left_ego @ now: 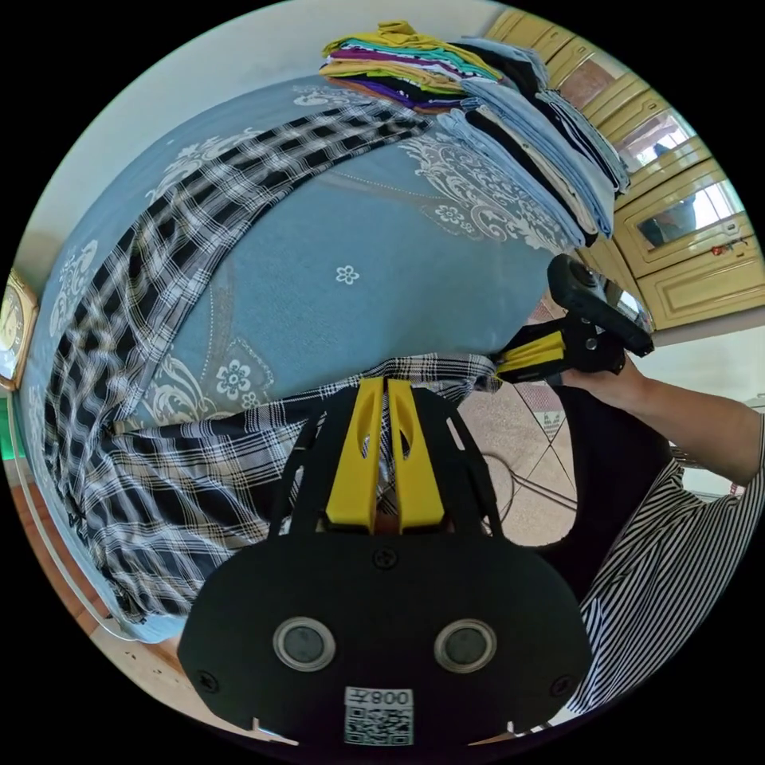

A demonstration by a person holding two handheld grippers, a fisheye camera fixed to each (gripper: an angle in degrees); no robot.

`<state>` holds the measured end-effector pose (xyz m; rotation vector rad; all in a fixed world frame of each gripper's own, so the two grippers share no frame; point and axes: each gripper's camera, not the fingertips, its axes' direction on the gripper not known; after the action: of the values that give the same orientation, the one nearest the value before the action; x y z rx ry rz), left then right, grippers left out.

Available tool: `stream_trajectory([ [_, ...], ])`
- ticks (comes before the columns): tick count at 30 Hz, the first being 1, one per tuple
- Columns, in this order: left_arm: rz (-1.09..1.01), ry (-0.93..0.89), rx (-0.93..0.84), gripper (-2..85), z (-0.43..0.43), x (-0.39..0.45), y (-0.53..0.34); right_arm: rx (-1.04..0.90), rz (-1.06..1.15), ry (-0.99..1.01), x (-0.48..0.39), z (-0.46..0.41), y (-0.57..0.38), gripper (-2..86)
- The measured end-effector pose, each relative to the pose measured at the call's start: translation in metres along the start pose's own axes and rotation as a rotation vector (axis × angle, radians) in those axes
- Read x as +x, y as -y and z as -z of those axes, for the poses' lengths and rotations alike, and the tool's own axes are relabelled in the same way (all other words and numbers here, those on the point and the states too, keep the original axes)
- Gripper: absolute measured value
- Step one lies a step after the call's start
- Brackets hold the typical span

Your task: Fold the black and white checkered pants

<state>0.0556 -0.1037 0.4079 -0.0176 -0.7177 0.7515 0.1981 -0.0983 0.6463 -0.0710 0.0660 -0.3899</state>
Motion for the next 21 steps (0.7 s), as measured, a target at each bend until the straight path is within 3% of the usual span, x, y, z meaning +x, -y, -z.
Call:
stream_trajectory([
  [5, 0.023, -0.043, 0.131, 1.2, 0.033, -0.009, -0.031, 0.011, 0.087, 0.029, 0.003, 0.041, -0.024, 1.2],
  [11, 0.096, -0.057, 0.271, 0.7, 0.062, -0.04, -0.052, 0.107, 0.181, 0.051, 0.032, 0.15, -0.04, 1.2],
  [15, 0.237, -0.058, 0.237, 0.5, 0.037, -0.075, -0.049, 0.12, 0.066, -0.119, 0.072, 0.184, 0.0, 3.1],
  [21, 0.252, -0.125, 0.245, 1.8, 0.024, -0.094, -0.079, 0.213, -0.075, 0.007, 0.104, 0.179, -0.013, 7.4],
])
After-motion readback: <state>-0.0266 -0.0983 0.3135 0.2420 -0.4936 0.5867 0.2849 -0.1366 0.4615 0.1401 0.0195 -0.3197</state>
